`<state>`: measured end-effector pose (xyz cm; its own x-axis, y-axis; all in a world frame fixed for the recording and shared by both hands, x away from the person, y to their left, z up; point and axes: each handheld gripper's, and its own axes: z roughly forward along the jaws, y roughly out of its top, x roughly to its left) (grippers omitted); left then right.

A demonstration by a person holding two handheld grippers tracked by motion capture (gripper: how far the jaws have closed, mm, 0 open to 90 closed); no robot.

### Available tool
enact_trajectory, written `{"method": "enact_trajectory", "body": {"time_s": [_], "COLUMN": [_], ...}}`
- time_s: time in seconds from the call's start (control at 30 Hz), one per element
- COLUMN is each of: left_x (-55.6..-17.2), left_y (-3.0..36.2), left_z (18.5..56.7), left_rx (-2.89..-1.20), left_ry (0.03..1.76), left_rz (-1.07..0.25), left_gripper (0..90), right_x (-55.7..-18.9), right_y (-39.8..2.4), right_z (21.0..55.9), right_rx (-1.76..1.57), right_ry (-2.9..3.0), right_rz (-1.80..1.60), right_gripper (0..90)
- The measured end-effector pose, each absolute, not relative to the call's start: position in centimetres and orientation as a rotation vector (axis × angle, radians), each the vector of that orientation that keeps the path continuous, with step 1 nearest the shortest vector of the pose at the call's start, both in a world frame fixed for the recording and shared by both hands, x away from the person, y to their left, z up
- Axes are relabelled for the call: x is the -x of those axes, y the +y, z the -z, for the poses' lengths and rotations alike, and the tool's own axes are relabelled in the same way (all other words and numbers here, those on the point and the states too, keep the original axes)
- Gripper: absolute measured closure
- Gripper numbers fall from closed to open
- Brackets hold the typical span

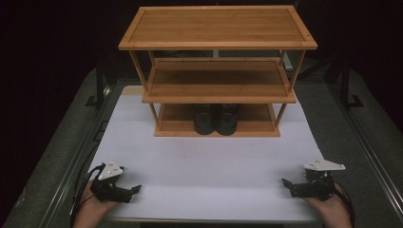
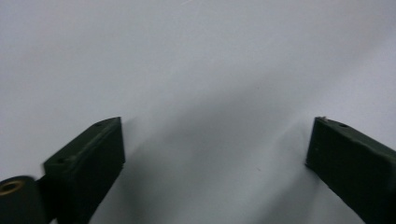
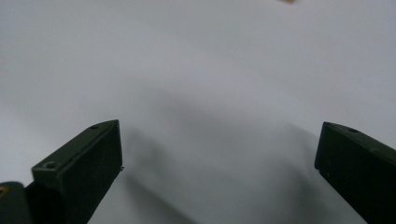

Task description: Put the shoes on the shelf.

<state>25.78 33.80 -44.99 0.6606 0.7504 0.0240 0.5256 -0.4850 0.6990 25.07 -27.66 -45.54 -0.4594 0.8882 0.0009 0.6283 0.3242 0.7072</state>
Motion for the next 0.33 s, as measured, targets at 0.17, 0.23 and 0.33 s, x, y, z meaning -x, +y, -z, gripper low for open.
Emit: {"method": "enact_trajectory", "body": {"time_s": [0.17, 0.23, 0.33], "left_x": [-25.80, -25.82, -25.82], "left_y": [33.77, 33.79, 33.78], "left_z": [45.03, 45.05, 45.04], "left_rx": [-2.203, -2.200, -2.202], "left_ry": [0.982, 0.986, 0.987], "left_rz": [-0.434, -0.429, -0.430], "left_gripper": [2.4, 2.3, 2.3], "right_x": [-25.26, -25.27, -25.26], "right_y": [-27.66, -27.69, -27.69], "right_z": [45.77, 45.79, 45.80], "right_rx": [-1.369, -1.370, -1.371], "right_ry": [2.228, 2.228, 2.226], "right_rz": [-0.893, -0.893, -0.896], "right_gripper": [0.6, 0.6, 0.6]}}
